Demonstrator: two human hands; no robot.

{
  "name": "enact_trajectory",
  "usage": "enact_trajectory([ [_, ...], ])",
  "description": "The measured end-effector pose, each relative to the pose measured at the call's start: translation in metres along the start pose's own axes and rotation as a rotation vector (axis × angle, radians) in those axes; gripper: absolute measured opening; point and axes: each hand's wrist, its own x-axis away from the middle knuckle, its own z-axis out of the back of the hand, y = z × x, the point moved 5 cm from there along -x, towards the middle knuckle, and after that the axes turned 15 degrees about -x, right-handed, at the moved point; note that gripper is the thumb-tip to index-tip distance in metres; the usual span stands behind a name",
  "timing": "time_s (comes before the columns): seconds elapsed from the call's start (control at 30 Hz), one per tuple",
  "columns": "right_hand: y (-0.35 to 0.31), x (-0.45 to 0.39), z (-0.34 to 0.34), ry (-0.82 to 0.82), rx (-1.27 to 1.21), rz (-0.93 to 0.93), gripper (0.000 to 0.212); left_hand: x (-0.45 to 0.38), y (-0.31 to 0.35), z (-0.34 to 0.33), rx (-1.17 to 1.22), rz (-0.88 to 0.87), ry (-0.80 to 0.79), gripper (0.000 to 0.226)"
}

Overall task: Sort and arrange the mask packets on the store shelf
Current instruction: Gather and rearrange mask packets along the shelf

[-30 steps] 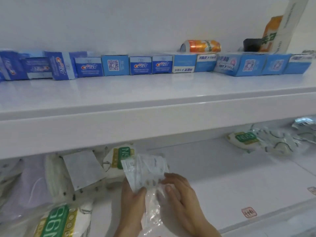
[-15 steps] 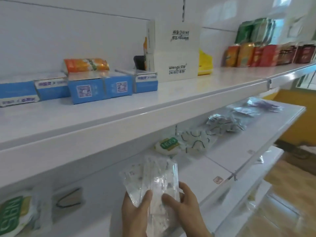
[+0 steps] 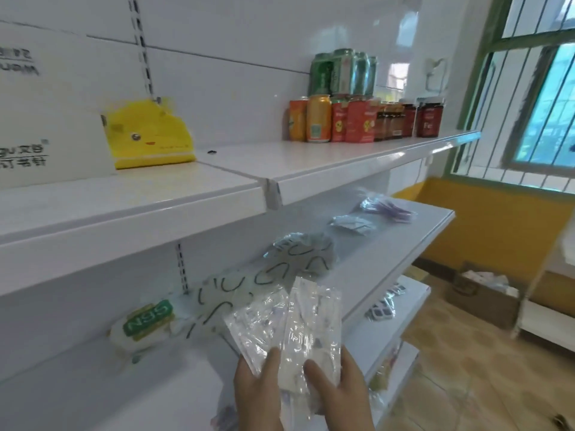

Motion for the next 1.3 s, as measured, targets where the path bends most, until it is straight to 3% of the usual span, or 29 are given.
enact_trajectory([
  [0.13, -0.013, -0.046, 0.043, 0.130, -0.062, 0.037, 0.052, -0.007, 0.015, -0.066, -0.025, -0.053, -0.053, 0.021],
  [0.23, -0.018, -0.081, 0.059, 0.209, -0.138, 0.038, 0.027, -0.024, 0.027, -0.102, -0.050, -0.075, -0.094, 0.013],
  [0.4, -0.014, -0.138, 0.083, 0.295, -0.125, 0.050, 0.028, -0.070, 0.026, -0.155, -0.129, -0.134, -0.158, 0.016],
  [0.63, -0.017, -0.232, 0.138, 0.396, -0.050, 0.061, 0.026, -0.125, 0.035, -0.256, -0.223, -0.128, -0.328, 0.006],
  [0.8, -0.010, -0.314, 0.171, 0.415, -0.052, 0.003, 0.025, -0.162, 0.038, -0.321, -0.195, -0.015, -0.380, 0.006],
  [0.93, -0.007, -0.400, 0.175, 0.349, -0.081, -0.087, 0.023, -0.198, 0.036, -0.356, -0.332, -0.124, -0.322, 0.013],
  [1.07, -0.032, -0.503, 0.154, 0.174, -0.186, -0.124, 0.022, -0.221, 0.045, -0.370, -0.743, -0.363, -0.190, 0.014],
  [1.17, -0.046, -0.556, 0.132, -0.009, -0.252, -0.269, 0.036, -0.232, 0.045, -0.384, -0.940, -0.503, -0.167, 0.012],
  [1.3, -0.036, -0.563, 0.141, -0.049, -0.084, -0.321, 0.058, -0.236, 0.040, -0.395, -1.119, -0.643, -0.110, 0.019],
])
